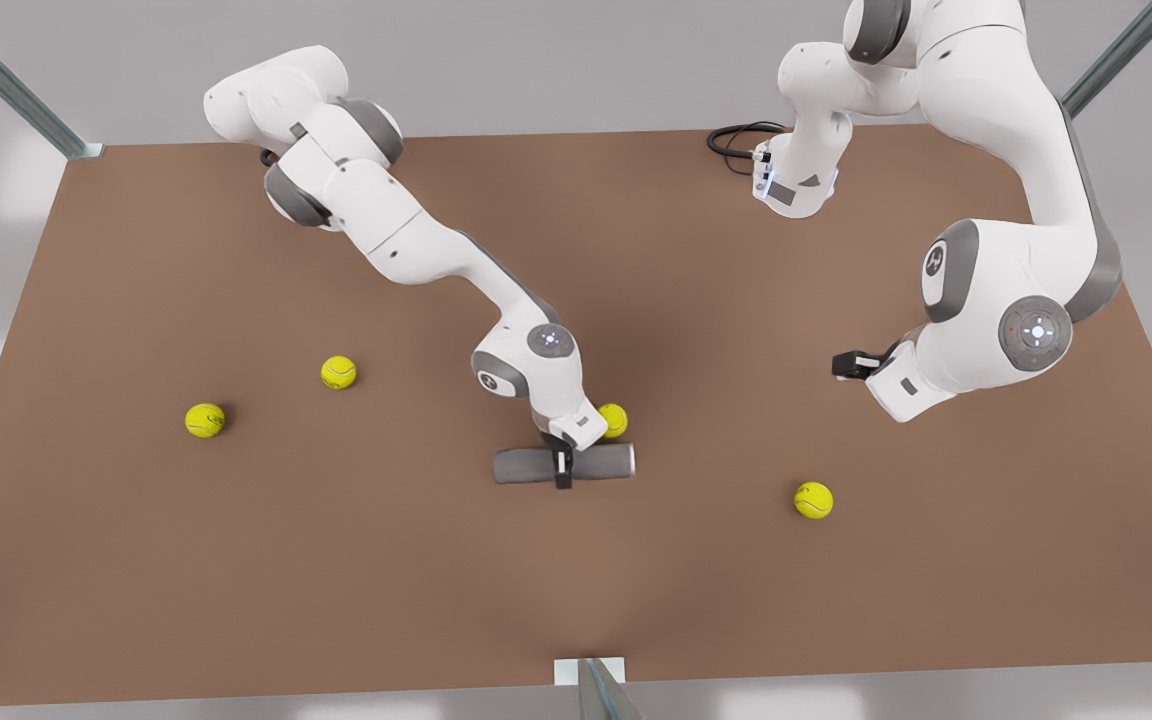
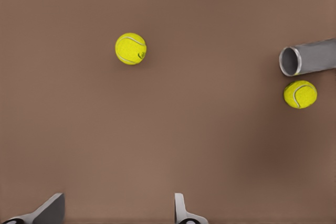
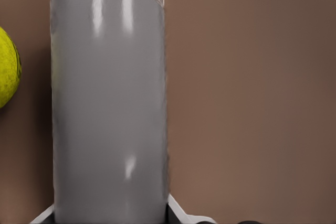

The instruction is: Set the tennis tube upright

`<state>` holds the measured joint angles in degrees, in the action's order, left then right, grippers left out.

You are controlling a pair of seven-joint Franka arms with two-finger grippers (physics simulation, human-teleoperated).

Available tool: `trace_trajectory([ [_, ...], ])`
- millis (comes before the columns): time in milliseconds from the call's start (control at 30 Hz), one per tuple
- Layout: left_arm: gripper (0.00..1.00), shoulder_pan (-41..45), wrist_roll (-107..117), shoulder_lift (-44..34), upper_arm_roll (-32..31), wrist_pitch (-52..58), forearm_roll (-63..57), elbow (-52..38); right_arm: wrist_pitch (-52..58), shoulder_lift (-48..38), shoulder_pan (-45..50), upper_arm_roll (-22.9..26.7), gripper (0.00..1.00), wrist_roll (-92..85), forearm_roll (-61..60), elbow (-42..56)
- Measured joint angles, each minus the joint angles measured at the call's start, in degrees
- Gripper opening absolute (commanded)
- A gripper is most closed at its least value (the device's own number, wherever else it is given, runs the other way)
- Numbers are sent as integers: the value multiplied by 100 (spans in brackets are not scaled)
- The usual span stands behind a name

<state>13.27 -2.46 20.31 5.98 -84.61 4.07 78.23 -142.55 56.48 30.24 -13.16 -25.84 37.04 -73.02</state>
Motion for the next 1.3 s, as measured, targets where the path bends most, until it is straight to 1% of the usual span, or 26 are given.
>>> trace_trajectory([
  [133, 99, 3, 3, -26, 0, 6, -1, 2, 55, 11, 74, 93, 100, 51, 77, 27],
  [167, 99, -1, 5, -35, 0, 6, -1, 3, 50, 12, 76, 106, 100, 203, 272, 28],
  [267, 99, -1, 67, -55, 0, 6, -4, 0, 127, 3, 73, 117, 100, -2, 10, 26],
  [300, 99, 1, 78, -62, -6, 26, -3, 8, 148, -54, 70, 96, 100, 42, 60, 26],
  [367, 99, 11, 80, -70, -17, 101, 5, 2, 405, -460, 24, -3, 100, 47, -234, -80],
  [400, 99, 8, 87, -62, -18, 102, 9, 0, 601, -511, -102, -199, 100, 3, -474, -112],
  [433, 99, 14, 96, -63, -18, 104, 14, 0, 635, -524, -121, -240, 100, 18, -480, -126],
  [500, 99, -2, 97, -79, -17, 103, 29, 7, 720, -511, -130, -241, 100, 114, -464, -122],
  [567, 99, 2, 105, -79, -49, 106, 38, 0, 875, -442, -124, -238, 100, 732, -697, -127],
  [600, 99, 19, 152, -79, -95, 103, 42, -8, 1187, -350, -116, -240, 100, 618, -883, -102],
  [667, 99, -49, 126, -84, -96, 110, 37, -9, 1481, -232, -92, -224, 100, 672, -754, -62],
  [700, 99, -43, 123, -88, -97, 111, 34, -9, 1475, -142, -73, -218, 100, 758, -614, -40],
  [800, 99, -53, 80, -88, -88, 111, 20, -9, 1457, -76, -72, -234, 100, 607, -817, -10],
  [833, 99, -56, 71, -88, -86, 111, 15, -9, 1477, -96, -93, -240, 100, 496, -884, 28],
  [933, 99, -47, 62, -79, -70, 111, 6, -88, 1690, -537, -146, -301, 100, 103, -1443, 16],
  [967, 99, -51, 62, -87, -79, 120, 3, -97, 1925, -658, -371, -619, 100, 81, -1462, 16],
  [1000, 99, -50, 77, -81, -86, 113, 4, -97, 2013, -881, -570, -825, 100, 63, -1507, -63],
  [1033, 99, -24, 119, -72, -96, 103, 36, -104, 2159, -1238, -803, -968, 100, 77, -1658, -231],
  [1067, 99, -39, 136, 55, -52, 42, 272, -292, 2182, -1764, -1188, -1067, 100, 103, -1811, -562],
  [1100, 99, -43, 137, 332, -49, -151, 640, -478, 2284, -2216, -1692, -1271, 100, 296, -2079, -816],
  [1133, 99, -30, 127, 534, -57, -338, 1074, -500, 2288, -2645, -2087, -1301, 100, 443, -2257, -1093],
  [1167, 99, -47, 105, 813, -56, -466, 1616, -561, 2320, -3123, -2599, -1299, 100, 861, -2786, -1396],
  [1200, 99, -85, 87, 1368, -53, -494, 2252, -989, 2382, -3593, -3164, -1303, 100, 1619, -2849, -1743],
  [1267, 99, 55, 20, 1779, -145, -901, 3241, -1149, 2905, -4101, -4032, -1244, 100, 1792, -2818, -1832],
  [1300, 99, 70, -49, 1981, -491, -1369, 3582, -1168, 3133, -4221, -4240, -1254, 100, 1899, -2815, -1825],
])
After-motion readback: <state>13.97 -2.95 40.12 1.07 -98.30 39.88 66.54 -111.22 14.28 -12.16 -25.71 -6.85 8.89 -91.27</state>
